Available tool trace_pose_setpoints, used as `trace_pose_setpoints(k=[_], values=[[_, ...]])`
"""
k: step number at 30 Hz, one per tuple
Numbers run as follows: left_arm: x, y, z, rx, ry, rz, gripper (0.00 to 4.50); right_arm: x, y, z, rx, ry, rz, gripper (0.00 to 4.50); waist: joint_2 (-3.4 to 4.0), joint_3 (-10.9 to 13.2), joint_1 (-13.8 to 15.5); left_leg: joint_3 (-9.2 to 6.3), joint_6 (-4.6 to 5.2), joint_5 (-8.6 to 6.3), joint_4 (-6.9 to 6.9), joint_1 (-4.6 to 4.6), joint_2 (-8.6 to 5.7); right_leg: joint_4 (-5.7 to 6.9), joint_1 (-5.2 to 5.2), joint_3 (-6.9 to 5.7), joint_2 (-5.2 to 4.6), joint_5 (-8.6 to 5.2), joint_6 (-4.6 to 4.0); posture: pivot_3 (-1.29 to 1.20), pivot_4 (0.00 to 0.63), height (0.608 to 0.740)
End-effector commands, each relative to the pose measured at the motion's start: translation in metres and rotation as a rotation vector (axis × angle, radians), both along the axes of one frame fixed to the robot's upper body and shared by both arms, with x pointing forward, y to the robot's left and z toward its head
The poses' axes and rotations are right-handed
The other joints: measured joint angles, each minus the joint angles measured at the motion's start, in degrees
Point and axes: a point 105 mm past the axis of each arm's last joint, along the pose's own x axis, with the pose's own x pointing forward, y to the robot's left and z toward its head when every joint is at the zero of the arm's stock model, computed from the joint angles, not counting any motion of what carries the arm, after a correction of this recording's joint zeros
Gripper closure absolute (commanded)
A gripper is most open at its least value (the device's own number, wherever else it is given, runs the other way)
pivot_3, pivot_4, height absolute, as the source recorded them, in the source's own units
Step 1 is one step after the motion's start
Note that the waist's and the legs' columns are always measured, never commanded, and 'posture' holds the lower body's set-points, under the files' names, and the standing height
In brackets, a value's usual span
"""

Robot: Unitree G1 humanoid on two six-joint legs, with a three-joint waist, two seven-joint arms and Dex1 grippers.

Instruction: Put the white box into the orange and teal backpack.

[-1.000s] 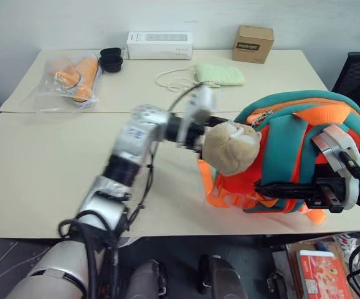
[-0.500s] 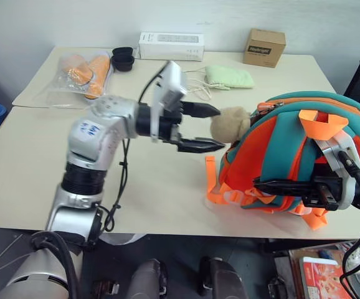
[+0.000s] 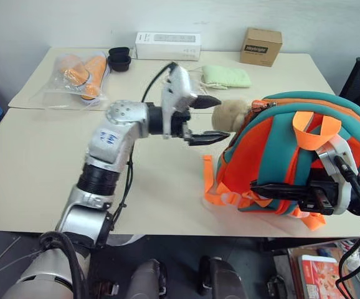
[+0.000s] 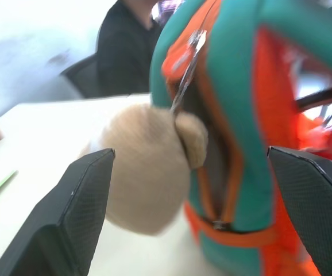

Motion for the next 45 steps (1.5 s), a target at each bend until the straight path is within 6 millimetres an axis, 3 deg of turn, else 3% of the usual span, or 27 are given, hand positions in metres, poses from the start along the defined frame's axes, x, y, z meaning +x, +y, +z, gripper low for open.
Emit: trace_pose_setpoints(k=[1,5,11,17,23,26,32,37,39,42,45], values=[[0.003,0.010,0.025,-0.011,-0.079,-0.001,0.03,-0.003,0.000,0.010,0.012,-0.047,0.009,4.50,0.00,0.00,0.15,0.00,0.00,0.00,0.00,0.00,-0.01,0.00,0.00,-0.03,0.00,0.00,0.00,0.00,0.150,0.740],[0.020,0.000,0.004,0.114,-0.122,0.007,0.03,-0.001,-0.001,0.012,0.013,-0.053,0.002,4.50,0.00,0.00,0.54,0.00,0.07,-0.01,0.00,0.03,-0.14,0.01,0.05,-0.25,-0.01,0.01,0.01,0.00,0.150,0.740],[0.014,-0.033,-0.029,0.154,0.019,-0.140,0.03,0.003,-0.001,0.013,0.016,-0.059,-0.004,4.50,0.00,0.00,0.36,0.04,0.24,-0.07,0.01,-0.08,-0.22,-0.12,0.01,-0.49,-0.03,0.06,0.11,0.00,0.150,0.740],[0.026,-0.051,-0.027,0.109,0.006,-0.088,0.03,0.001,0.002,0.008,0.008,-0.053,0.000,4.50,0.00,0.00,0.31,0.03,0.20,-0.06,0.01,-0.06,-0.12,-0.10,0.00,-0.52,-0.06,0.06,0.11,0.00,0.150,0.740],[0.032,-0.045,-0.015,0.057,0.045,-0.073,0.03,0.000,0.001,0.003,0.005,-0.043,-0.010,4.50,0.00,0.00,0.32,0.01,0.23,-0.08,0.01,-0.07,-0.14,-0.12,0.00,-0.53,-0.11,0.06,0.11,0.00,0.150,0.740],[0.034,-0.045,-0.015,0.060,0.038,-0.058,0.61,0.000,0.001,0.003,0.008,-0.044,-0.009,4.50,0.00,0.00,0.32,0.01,0.23,-0.08,0.01,-0.07,-0.14,-0.13,0.01,-0.53,-0.10,0.06,0.11,0.00,0.150,0.740],[0.037,-0.047,-0.023,0.097,0.006,-0.036,2.51,0.000,0.002,0.006,0.022,-0.049,-0.009,4.50,0.00,0.00,0.32,0.01,0.22,-0.08,0.01,-0.06,-0.14,-0.12,0.01,-0.53,-0.10,0.06,0.11,0.00,0.150,0.740],[0.040,-0.043,-0.024,0.102,-0.006,-0.022,3.84,0.002,0.000,0.009,0.023,-0.056,-0.016,4.50,0.00,0.00,0.32,0.01,0.23,-0.08,0.01,-0.06,-0.14,-0.12,0.01,-0.53,-0.10,0.06,0.11,0.00,0.150,0.740],[0.043,-0.036,-0.026,0.110,-0.004,0.005,4.13,0.002,-0.002,0.009,0.020,-0.058,-0.023,4.50,0.00,0.00,0.31,0.01,0.23,-0.08,0.01,-0.06,-0.14,-0.12,0.01,-0.53,-0.11,0.06,0.11,0.00,0.150,0.740],[0.050,-0.021,-0.032,0.161,-0.012,0.061,4.18,0.002,-0.006,0.009,0.020,-0.057,-0.034,4.50,0.00,0.00,0.20,0.01,0.23,-0.08,0.01,-0.06,-0.14,-0.12,0.01,-0.53,-0.10,0.06,0.11,0.00,0.150,0.740],[0.054,0.007,-0.034,0.204,-0.024,0.103,4.18,-0.002,-0.010,0.010,0.024,-0.055,-0.029,4.50,0.00,0.00,-0.04,0.03,0.20,-0.09,0.00,-0.06,-0.09,-0.12,-0.02,-0.52,-0.06,0.06,0.11,0.00,0.150,0.740]])
